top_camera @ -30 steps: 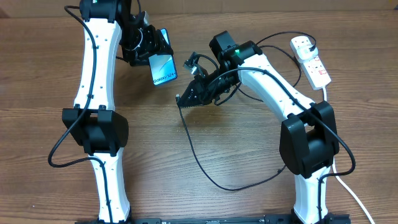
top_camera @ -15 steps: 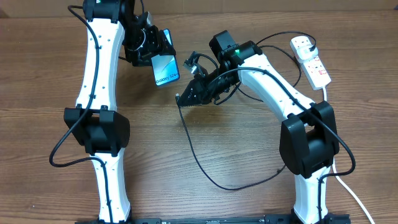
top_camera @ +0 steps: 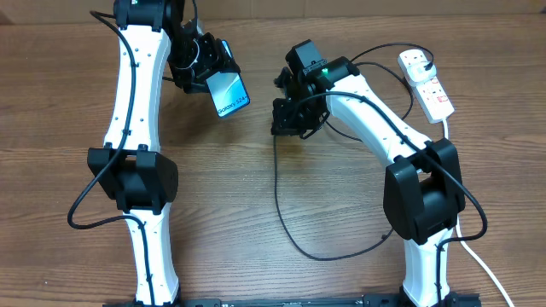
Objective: Plug charger to phone and switch on socket
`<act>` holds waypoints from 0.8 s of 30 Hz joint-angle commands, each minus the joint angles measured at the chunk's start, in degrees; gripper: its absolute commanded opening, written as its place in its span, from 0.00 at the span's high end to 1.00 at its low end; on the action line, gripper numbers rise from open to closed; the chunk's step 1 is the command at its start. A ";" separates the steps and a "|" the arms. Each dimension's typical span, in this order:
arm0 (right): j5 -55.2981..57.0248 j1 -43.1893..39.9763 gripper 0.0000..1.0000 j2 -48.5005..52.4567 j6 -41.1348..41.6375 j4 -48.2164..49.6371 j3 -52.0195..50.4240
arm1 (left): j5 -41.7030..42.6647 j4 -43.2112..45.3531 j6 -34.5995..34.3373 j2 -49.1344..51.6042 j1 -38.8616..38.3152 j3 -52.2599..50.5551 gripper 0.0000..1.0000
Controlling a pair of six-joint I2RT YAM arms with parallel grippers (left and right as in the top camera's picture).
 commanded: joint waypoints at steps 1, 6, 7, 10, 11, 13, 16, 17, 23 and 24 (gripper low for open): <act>12.46 -0.13 0.96 -1.25 5.07 2.23 -2.43 | 0.24 0.20 -4.48 -0.92 -0.39 1.62 0.96; 17.99 -0.15 0.96 0.42 7.43 7.23 -6.03 | 0.07 0.22 -5.73 -0.92 -0.37 1.62 0.96; 18.21 -0.15 0.96 0.90 7.41 7.96 -6.56 | 0.00 0.22 -5.97 -0.92 -0.37 1.62 0.96; 18.18 -0.15 0.96 1.66 7.39 10.62 -8.57 | -0.22 0.20 -6.14 -0.90 -0.37 1.62 0.96; 18.18 -0.15 0.88 1.66 7.37 10.64 -8.61 | -0.31 0.22 -6.40 -0.90 -0.33 1.62 0.96; 18.14 -0.15 0.77 1.66 7.37 10.64 -8.61 | -1.11 0.20 -7.74 -0.90 -0.33 1.62 0.96; 17.57 -0.33 0.62 1.66 7.39 10.23 -8.48 | -1.29 0.20 -10.62 -0.90 -0.31 1.60 0.96; 16.85 -0.48 0.60 1.66 7.39 9.99 -8.24 | -1.31 0.22 -11.61 -0.90 -0.31 1.60 0.96; 7.21 -2.99 0.59 1.36 7.34 5.27 -1.77 | -1.51 0.17 -20.24 -0.87 -0.33 1.60 0.96; 5.35 -3.34 0.59 1.27 7.32 4.39 -0.31 | -1.53 0.20 -21.70 -0.87 -0.33 1.60 0.96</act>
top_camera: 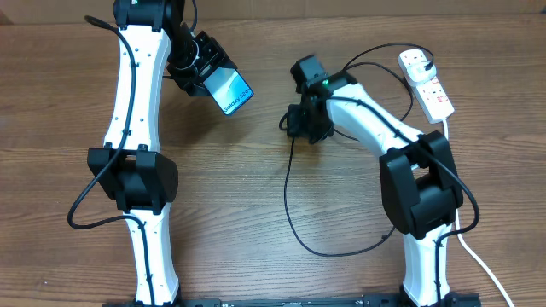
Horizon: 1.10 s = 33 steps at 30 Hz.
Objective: Plug charger to phone and switch on socket
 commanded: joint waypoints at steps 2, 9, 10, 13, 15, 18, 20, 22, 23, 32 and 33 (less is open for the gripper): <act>-10.19 -2.56 0.59 -0.66 0.02 -3.10 8.96 | -0.02 0.20 -10.78 -0.87 -0.33 1.60 0.96; -16.68 -5.68 0.58 -0.74 0.33 -9.44 16.98 | 11.47 -1.31 -16.22 -0.87 -0.31 1.60 0.96; -16.87 -6.14 0.58 -0.74 0.44 -9.73 16.98 | 13.25 -2.03 -16.22 -0.87 -0.28 1.60 0.96; -16.90 -7.61 0.59 -0.74 0.52 -11.19 16.90 | 17.38 -4.42 -16.17 -0.87 -0.26 1.60 0.96; -17.40 -8.79 0.59 -0.74 0.50 -12.66 16.90 | 20.90 -5.57 -15.52 -0.87 -0.24 1.60 0.96; -18.16 -9.68 0.59 -0.74 0.48 -13.35 16.87 | 26.67 -5.57 -15.10 -0.87 -0.24 1.60 0.96; -18.21 -9.99 0.59 -0.74 0.48 -13.40 16.90 | 29.81 -5.57 -15.08 -0.87 -0.24 1.60 0.96; -18.18 -10.14 0.59 -0.74 0.48 -13.53 16.90 | 31.19 -5.57 -15.08 -0.87 -0.24 1.60 0.96; -18.18 -10.14 0.59 -0.74 0.48 -13.60 16.90 | 31.10 -5.57 -15.08 -0.87 -0.22 1.60 0.96; -21.03 -10.14 0.60 -0.74 0.39 -13.35 16.90 | 24.20 -5.57 -15.23 -0.87 0.98 1.60 0.96; -21.40 -10.14 0.60 -0.74 0.59 -13.16 16.90 | 22.14 -5.57 -15.67 -0.87 1.20 1.60 0.96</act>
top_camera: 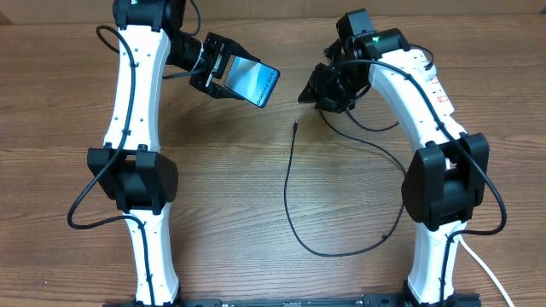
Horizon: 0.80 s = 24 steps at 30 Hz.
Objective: Plug charger to phone and switch on socket
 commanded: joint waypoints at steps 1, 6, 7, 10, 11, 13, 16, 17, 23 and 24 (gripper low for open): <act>-2.75 0.00 0.60 -0.81 0.52 0.92 1.11 | -5.53 -0.15 -1.60 -0.87 1.09 1.49 0.96; -5.03 0.00 0.60 -0.81 1.84 3.34 1.11 | -4.59 -0.13 -6.47 -0.61 1.25 -0.35 0.96; -5.03 0.00 0.60 -0.81 2.03 3.52 1.11 | -1.86 -0.13 -6.60 -0.55 1.25 -0.96 0.96; -5.03 0.00 0.60 -0.81 2.67 3.52 1.11 | 6.67 0.07 -4.87 -0.55 1.33 -3.04 0.96; -5.03 -0.02 0.60 -0.81 2.67 3.43 1.11 | 8.35 0.07 -4.22 -0.55 1.42 -3.21 0.96; -5.01 -0.04 0.60 -0.81 2.62 3.21 1.11 | 11.32 0.04 -2.54 -0.55 1.73 -3.28 0.96; -5.03 -0.04 0.61 -0.81 2.60 3.17 1.11 | 15.61 -0.02 0.24 -0.55 2.36 -3.28 0.96; -5.03 -0.04 0.61 -0.81 2.60 3.21 1.11 | 15.87 -0.04 0.44 -0.55 2.60 -3.28 0.96; -5.49 -0.04 0.64 -2.05 -0.13 3.21 3.58 | 8.22 -0.15 -1.11 -0.55 4.00 -3.30 0.96; -5.46 -0.02 0.64 -2.62 -0.87 3.21 4.39 | 7.04 -0.15 -1.55 -0.55 4.17 -3.30 0.96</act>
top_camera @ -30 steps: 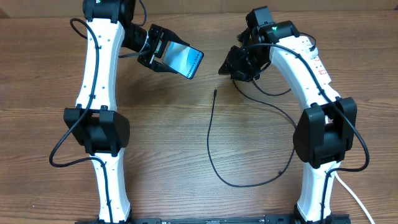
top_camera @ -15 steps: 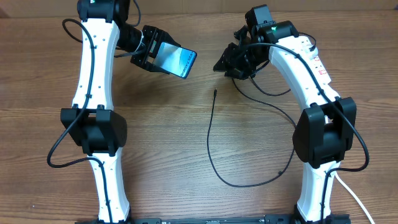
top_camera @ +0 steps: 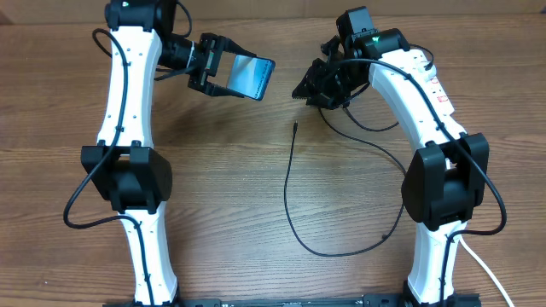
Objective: Plug charger to phone and switch on socket
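Observation:
My left gripper (top_camera: 223, 72) is shut on the phone (top_camera: 253, 77), holding it above the far left of the table with its lit screen up and its free end toward the right arm. My right gripper (top_camera: 299, 92) hangs a short way right of the phone; its fingers come to a point and nothing shows between them. The black charger cable (top_camera: 287, 192) lies on the table, its free plug end (top_camera: 293, 128) just below the right gripper and apart from it. The white socket strip (top_camera: 433, 89) lies at the far right, partly hidden by the right arm.
The cable loops from the plug end down toward the table's front (top_camera: 328, 253) and back up to the right arm's base. A thinner black lead (top_camera: 367, 128) curls under the right forearm. A white cord (top_camera: 478, 264) runs off the front right corner.
The left arm has shifted the phone slightly up and turned it a little. The right gripper has edged left toward the phone. The plug end lies where it lay.
First the right gripper was low at the cable's plug end in mid-table while the left held the phone up at the far left. Then the right gripper stood farther back with the plug end left on the table, and the phone had swung toward it. Now they face each other.

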`<act>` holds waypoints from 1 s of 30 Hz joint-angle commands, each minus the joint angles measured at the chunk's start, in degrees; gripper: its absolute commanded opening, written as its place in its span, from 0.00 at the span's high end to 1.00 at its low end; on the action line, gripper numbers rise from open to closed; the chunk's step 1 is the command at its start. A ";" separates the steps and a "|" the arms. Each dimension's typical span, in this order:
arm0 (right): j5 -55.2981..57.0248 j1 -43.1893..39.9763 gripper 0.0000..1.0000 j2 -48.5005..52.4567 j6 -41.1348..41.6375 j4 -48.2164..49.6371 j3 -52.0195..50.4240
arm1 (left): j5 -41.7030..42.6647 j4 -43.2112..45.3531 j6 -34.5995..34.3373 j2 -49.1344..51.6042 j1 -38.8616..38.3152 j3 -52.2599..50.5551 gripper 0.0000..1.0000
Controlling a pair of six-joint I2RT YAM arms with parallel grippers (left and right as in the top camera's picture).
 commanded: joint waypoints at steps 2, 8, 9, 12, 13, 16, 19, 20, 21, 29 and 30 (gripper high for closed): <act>-0.76 0.20 0.64 -3.87 -3.69 0.44 5.79 | -3.96 -0.31 -1.31 -0.55 1.42 -0.13 0.96; -0.76 3.30 0.63 -6.40 -3.37 4.92 7.02 | -9.33 -0.28 -7.34 -0.55 0.90 -0.13 0.96; -0.72 4.20 0.63 -6.40 -3.23 5.77 7.02 | -11.17 -0.28 -8.85 -0.55 0.61 -0.13 0.96; -0.02 6.40 0.63 -6.36 -3.17 7.69 7.02 | -14.75 -0.28 -11.43 -0.55 0.02 -0.13 0.96; -0.04 6.97 0.63 -6.36 -3.06 8.17 7.02 | -15.61 -0.28 -11.98 -0.55 -0.09 -0.13 0.96; 0.28 8.17 0.63 -6.36 -2.78 9.20 7.02 | -19.78 -0.31 -13.86 -0.55 -0.17 -0.13 0.96; 1.68 8.37 0.63 -6.36 -1.68 8.98 7.02 | -23.98 -0.31 -15.80 -0.55 -0.15 -0.13 0.96; 1.68 8.35 0.63 -6.36 -1.68 8.96 7.02 | -24.65 -0.31 -16.33 -0.55 -0.17 -0.13 0.96; 1.68 8.20 0.63 -6.36 -1.68 8.98 7.02 | -25.07 -0.31 -16.70 -0.55 -0.17 -0.13 0.96; 2.10 8.04 0.60 -6.36 -1.49 9.27 7.02 | -28.02 -0.31 -17.33 -0.55 -0.17 -0.13 0.96; 2.08 8.07 0.59 -6.36 -1.46 9.46 7.02 | -28.74 -0.31 -17.62 -0.55 -0.17 -0.13 0.96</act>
